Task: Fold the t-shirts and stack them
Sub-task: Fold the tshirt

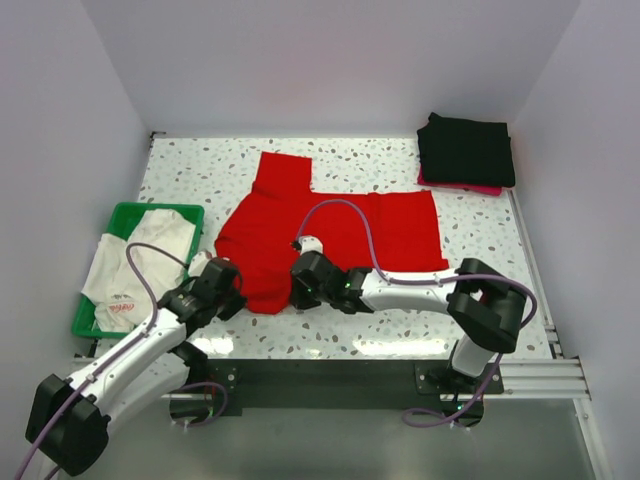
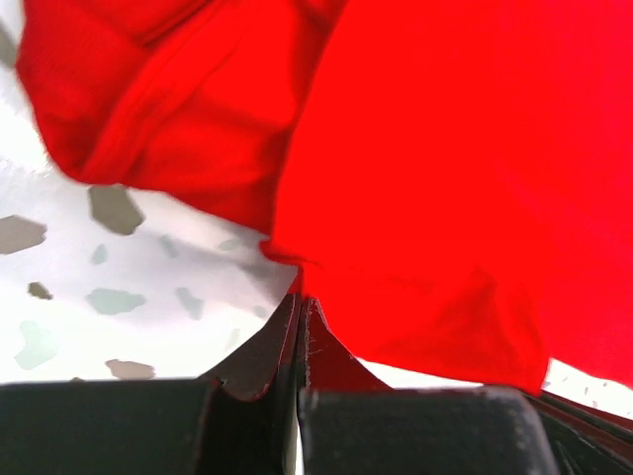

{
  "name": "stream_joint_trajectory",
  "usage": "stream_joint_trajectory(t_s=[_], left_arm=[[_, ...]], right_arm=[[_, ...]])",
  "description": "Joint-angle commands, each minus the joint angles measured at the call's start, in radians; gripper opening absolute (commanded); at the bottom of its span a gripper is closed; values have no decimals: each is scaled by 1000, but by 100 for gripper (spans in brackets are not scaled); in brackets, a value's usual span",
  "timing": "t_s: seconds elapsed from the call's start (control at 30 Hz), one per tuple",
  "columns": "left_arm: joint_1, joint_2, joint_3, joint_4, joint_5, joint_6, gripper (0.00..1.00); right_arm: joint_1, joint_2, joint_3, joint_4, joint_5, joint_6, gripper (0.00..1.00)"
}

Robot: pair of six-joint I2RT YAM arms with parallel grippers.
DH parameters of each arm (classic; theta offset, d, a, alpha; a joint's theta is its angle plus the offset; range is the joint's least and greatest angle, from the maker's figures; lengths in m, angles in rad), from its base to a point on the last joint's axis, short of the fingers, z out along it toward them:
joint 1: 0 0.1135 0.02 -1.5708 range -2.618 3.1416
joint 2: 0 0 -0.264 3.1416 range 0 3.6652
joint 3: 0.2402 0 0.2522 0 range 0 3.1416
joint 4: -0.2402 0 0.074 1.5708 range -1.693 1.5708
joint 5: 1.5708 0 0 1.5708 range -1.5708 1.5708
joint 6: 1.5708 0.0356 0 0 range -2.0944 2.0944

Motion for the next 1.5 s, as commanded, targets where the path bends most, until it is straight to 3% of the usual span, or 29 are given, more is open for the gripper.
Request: stream_joint_trajectory(t_s=[0.0,0.37,0.67,0.9,1.1,1.47], left_arm=[[-7,13,82,18,-38,46,0],[4,181,244,110,-98,122,0],[71,340,358,184,-67,179,0],[189,477,439,291,17,252,0],[212,638,574,291,25,286,0],[237,761,645,311,40,283,0]], right_arm=[[2,-15,69,-27,70,-19,8],[-53,-2,178,-83,119,-75,2],[-166,24,224,-88,49,-93,1],[-241,99,284,-83,-26,-101,0],[-291,160,347,-80,-65,-114,0],[-344,289,503,-123,-109,-151,0]])
